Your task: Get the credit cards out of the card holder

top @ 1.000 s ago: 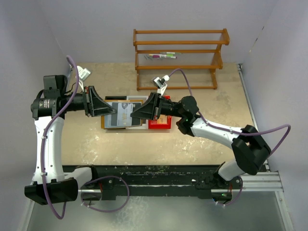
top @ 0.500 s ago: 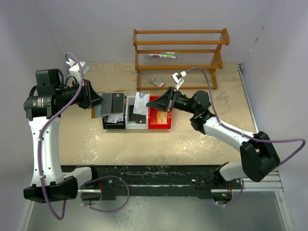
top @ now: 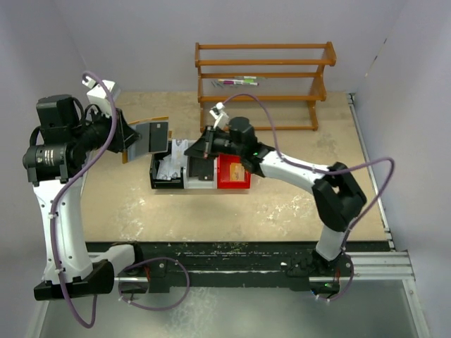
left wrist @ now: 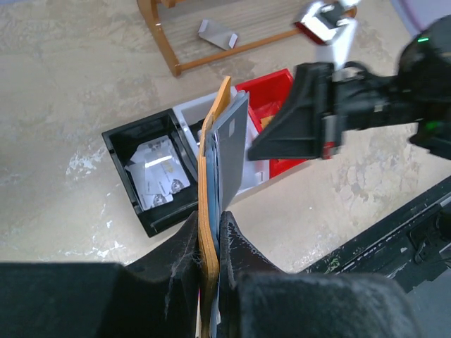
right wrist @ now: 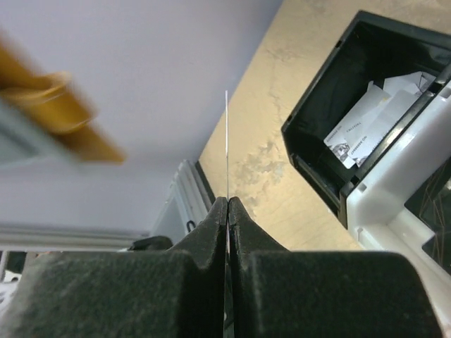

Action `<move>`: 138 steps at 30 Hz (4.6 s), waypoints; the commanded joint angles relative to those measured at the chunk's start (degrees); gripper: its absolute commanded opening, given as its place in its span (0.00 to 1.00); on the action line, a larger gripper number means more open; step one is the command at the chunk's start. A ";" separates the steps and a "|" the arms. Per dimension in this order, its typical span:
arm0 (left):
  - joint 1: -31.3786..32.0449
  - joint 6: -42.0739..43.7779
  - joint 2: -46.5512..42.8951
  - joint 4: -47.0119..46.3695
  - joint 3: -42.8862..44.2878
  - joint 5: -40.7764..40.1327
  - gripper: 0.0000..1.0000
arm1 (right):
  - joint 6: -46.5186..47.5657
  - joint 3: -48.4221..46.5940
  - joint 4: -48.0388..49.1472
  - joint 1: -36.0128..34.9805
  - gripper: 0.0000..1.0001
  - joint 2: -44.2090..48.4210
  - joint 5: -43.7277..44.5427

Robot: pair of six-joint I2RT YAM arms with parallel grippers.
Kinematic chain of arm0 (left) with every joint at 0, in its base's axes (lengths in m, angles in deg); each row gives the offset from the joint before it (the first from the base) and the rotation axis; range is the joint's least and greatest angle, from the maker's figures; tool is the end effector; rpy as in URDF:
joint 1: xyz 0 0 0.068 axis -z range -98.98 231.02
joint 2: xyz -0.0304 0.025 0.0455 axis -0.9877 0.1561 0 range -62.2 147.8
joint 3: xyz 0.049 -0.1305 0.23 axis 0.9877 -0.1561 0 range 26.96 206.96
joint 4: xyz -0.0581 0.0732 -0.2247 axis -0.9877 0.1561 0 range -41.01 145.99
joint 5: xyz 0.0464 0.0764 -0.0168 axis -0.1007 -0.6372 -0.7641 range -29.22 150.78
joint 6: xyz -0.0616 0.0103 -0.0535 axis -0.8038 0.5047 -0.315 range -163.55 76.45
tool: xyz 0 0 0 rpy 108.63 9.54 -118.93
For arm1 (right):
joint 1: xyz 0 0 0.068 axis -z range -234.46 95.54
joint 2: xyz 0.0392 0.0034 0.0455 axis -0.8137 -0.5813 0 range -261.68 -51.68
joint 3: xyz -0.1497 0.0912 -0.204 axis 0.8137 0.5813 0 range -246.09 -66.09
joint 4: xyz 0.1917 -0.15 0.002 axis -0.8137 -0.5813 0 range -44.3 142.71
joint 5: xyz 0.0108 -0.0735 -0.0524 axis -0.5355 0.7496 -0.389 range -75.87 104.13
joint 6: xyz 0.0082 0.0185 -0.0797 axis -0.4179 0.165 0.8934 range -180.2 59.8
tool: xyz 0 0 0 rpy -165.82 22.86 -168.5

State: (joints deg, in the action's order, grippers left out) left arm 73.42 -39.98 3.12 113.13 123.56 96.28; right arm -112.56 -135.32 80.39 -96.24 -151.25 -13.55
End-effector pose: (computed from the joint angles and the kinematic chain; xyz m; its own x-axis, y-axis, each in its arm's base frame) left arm 0.1881 -0.0168 0.4463 -0.5133 -0.0172 -0.8580 0.4088 0.8742 -0.2621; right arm 0.2953 0.3083 0.3014 -0.7623 0.2593 -0.5931 -0.5444 0.2388 0.8041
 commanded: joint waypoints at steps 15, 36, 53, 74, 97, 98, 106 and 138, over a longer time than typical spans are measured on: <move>-0.23 -2.33 -1.27 2.44 4.04 10.64 0.00 | 1.16 -25.72 -15.67 -7.99 0.00 -24.41 21.33; -0.23 -0.48 0.69 6.49 7.13 18.20 0.00 | 5.14 -25.09 -16.07 -9.75 0.46 -16.76 22.77; -0.21 -24.16 1.78 -13.27 4.12 26.37 0.00 | -1.63 25.95 38.57 -9.94 0.94 18.58 8.39; -0.23 -26.56 0.22 -15.51 -1.30 32.43 0.00 | -3.35 15.18 44.94 -12.00 0.49 15.91 22.91; -0.22 11.45 0.16 3.87 -4.21 29.00 0.91 | 32.51 -14.43 -27.86 -1.90 0.00 15.53 -25.77; -0.23 11.72 0.16 3.70 -4.78 28.96 0.89 | 32.98 -15.36 -28.24 -1.90 0.00 15.06 -26.78; -0.23 15.56 1.90 8.38 -5.87 37.99 0.85 | 35.55 -24.16 -33.65 -2.91 0.00 8.48 -29.10; -0.23 -21.14 -2.17 -19.17 -12.84 41.45 0.13 | -11.46 13.69 43.45 -3.25 0.71 15.12 -5.19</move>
State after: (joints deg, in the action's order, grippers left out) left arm 73.27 -40.81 5.65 112.50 112.26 134.73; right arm -107.05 -127.95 89.22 -97.88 -138.35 -28.52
